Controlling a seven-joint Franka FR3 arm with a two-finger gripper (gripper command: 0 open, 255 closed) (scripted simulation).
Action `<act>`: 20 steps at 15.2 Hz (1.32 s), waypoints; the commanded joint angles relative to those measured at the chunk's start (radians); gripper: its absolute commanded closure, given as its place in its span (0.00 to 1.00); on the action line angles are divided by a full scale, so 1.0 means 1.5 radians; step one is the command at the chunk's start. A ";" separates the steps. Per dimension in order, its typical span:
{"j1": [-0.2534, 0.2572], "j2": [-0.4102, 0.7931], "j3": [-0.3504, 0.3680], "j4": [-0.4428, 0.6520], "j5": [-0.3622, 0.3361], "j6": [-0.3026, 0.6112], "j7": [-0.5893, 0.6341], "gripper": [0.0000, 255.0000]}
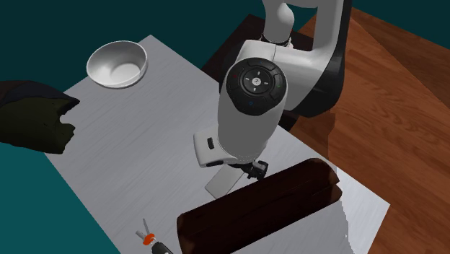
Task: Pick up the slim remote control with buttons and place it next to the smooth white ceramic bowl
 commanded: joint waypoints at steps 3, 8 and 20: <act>0.005 0.023 -0.001 -0.004 -0.004 0.007 0.014 1.00; 0.004 0.000 0.001 0.012 0.001 -0.032 0.010 1.00; 0.006 -0.028 0.005 -0.047 0.005 0.004 0.013 0.00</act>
